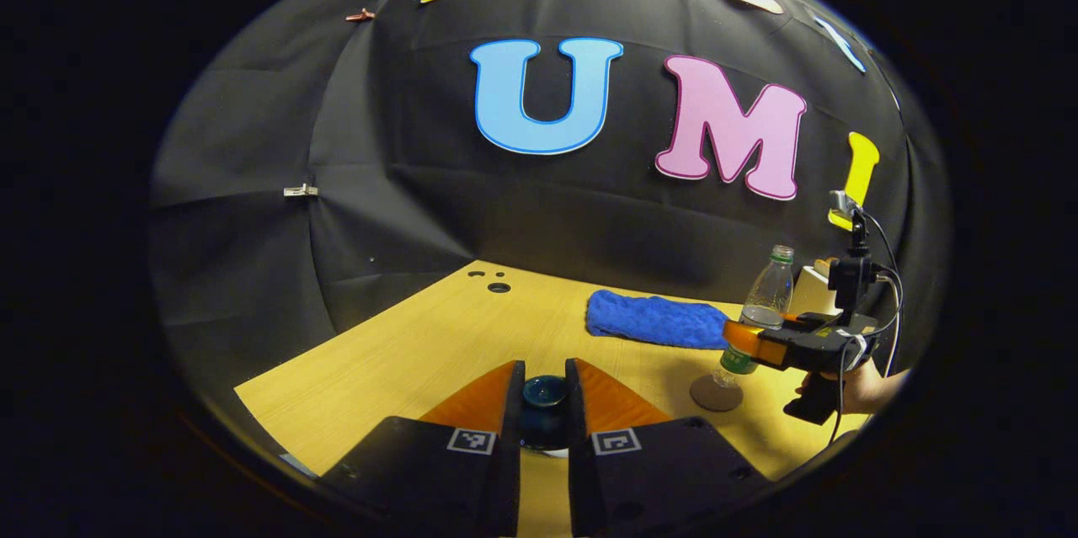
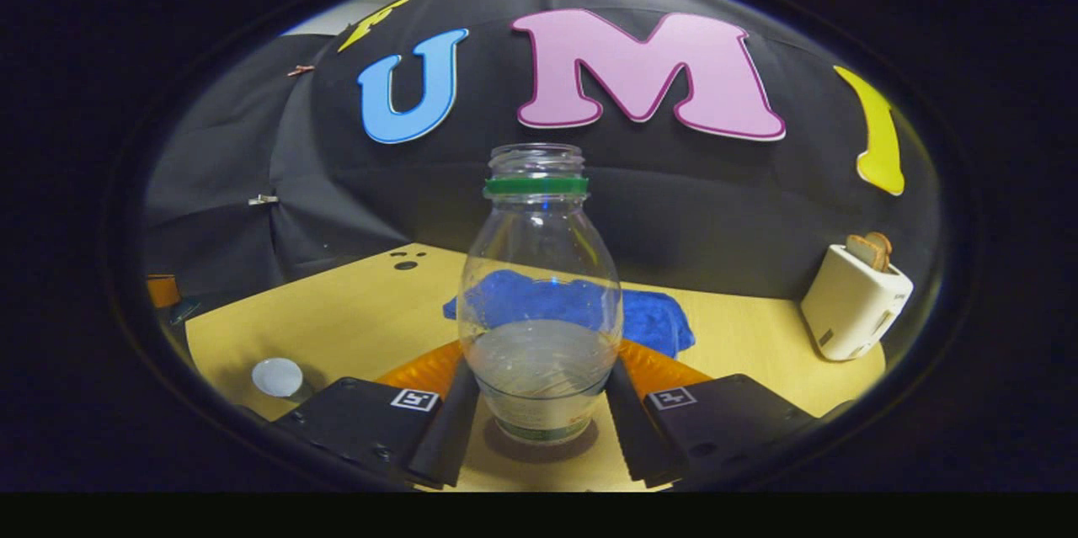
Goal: Open the teacup lid with one hand, grasp the water bottle and pour water into the teacup with the other hand; after pouring, place the water bottle on the coaster and then close the teacup lid.
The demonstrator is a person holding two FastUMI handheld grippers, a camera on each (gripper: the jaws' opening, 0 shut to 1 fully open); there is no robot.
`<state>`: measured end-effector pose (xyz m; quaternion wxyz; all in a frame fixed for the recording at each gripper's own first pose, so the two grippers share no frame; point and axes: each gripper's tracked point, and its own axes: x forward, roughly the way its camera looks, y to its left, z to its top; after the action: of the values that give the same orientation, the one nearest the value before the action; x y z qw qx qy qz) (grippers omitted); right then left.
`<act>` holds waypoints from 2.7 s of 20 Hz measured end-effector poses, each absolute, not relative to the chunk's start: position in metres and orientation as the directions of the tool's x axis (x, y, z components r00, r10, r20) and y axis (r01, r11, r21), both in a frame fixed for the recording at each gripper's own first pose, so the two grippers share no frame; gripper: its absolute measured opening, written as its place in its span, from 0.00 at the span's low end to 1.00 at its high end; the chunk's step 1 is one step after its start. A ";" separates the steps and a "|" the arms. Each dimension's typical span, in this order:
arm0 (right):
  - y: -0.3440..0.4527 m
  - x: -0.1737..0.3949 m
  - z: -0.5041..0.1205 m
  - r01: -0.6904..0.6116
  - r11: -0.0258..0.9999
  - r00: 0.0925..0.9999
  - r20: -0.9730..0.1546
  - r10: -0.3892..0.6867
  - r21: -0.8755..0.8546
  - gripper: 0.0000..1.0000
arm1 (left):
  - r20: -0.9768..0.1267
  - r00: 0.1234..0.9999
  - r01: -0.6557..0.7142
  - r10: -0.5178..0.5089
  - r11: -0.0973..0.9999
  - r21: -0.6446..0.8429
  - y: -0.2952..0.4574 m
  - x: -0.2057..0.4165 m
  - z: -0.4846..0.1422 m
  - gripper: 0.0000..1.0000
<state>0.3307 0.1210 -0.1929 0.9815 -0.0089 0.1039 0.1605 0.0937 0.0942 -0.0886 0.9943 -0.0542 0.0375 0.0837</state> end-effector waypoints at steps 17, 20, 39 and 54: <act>0.101 0.310 -0.215 -0.248 0.969 0.948 -0.211 0.238 -0.022 0.97 | -0.088 0.987 -0.141 0.133 0.985 -0.097 0.085 0.108 -0.115 0.24; 0.087 0.285 -0.213 -0.227 0.971 0.958 -0.195 0.210 -0.072 0.98 | -0.081 0.987 -0.141 0.139 0.990 -0.022 0.084 0.120 -0.124 0.27; 0.069 0.206 -0.240 -0.232 0.973 0.934 -0.283 0.218 -0.017 0.98 | -0.101 0.992 -0.070 0.080 0.992 0.102 0.063 0.162 -0.189 0.28; 0.040 0.157 -0.147 -0.180 0.984 0.953 -0.245 0.177 0.013 0.98 | -0.030 0.988 -0.146 0.149 0.985 0.091 0.061 0.083 -0.065 0.97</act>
<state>0.1573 0.0401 -0.1474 0.9882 -0.0048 0.1233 0.0904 0.0830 0.0612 -0.0654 0.9961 0.0444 0.0184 0.0740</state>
